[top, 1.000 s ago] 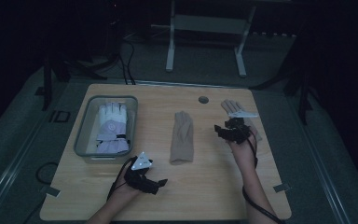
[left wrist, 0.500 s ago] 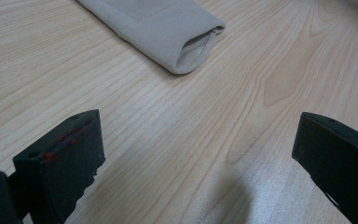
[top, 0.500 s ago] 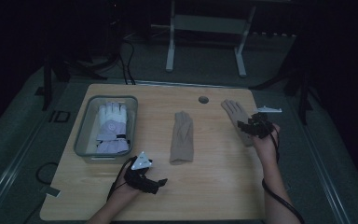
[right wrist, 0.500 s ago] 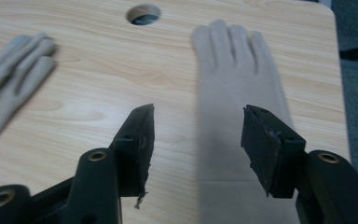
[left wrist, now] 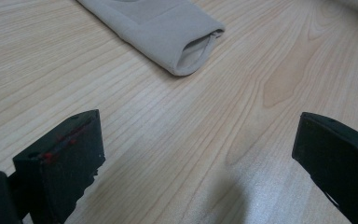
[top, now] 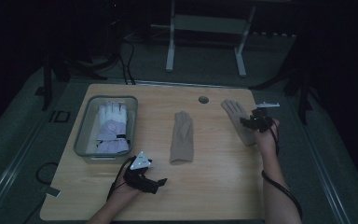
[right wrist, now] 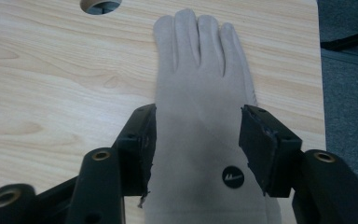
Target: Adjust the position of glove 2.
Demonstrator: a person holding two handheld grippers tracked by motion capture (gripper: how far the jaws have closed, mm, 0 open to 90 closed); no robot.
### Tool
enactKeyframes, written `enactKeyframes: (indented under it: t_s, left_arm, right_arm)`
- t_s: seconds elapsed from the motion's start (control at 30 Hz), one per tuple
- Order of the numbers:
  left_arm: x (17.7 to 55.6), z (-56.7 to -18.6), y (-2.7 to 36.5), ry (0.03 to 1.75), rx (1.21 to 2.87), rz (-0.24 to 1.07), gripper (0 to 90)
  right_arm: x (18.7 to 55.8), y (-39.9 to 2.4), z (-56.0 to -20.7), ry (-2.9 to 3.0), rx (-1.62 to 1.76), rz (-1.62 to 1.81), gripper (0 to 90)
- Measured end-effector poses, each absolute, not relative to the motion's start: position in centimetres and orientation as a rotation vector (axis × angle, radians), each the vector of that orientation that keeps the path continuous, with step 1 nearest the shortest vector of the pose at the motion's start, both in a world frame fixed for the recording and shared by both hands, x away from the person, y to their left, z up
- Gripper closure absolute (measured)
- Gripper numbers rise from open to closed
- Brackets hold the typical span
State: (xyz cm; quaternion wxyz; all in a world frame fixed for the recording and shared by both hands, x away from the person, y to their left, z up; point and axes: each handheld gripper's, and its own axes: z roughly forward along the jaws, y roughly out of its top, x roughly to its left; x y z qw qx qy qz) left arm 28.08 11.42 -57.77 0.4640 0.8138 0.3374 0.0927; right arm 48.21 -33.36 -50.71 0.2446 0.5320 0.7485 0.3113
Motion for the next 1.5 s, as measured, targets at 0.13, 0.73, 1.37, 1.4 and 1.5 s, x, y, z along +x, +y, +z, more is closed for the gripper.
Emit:
enactKeyframes:
  t_s: [0.13, 0.73, 1.37, 1.4, 1.5]
  left_arm:
    - [28.1, -57.8, 11.4, 0.836, 1.995, 0.222, 2.3]
    - [28.1, -57.8, 11.4, 0.823, 2.001, 0.221, 2.3]
    - [28.1, -57.8, 11.5, 0.818, 1.998, 0.214, 2.3]
    - [28.1, -57.8, 11.5, 0.819, 1.999, 0.215, 2.3]
    - [28.1, -57.8, 11.5, 0.816, 2.002, 0.215, 2.3]
  right_arm:
    - [49.1, -33.0, -51.3, 2.059, 1.437, 0.82, 47.4]
    - [51.7, -33.6, -54.6, 2.047, 1.529, 0.775, 53.0]
    - [48.0, -31.3, -51.0, 1.991, 1.639, 0.888, 82.3]
    - [47.5, -31.1, -50.6, 1.988, 1.634, 0.892, 82.3]
    - [45.9, -30.4, -49.7, 1.967, 1.609, 0.894, 82.2]
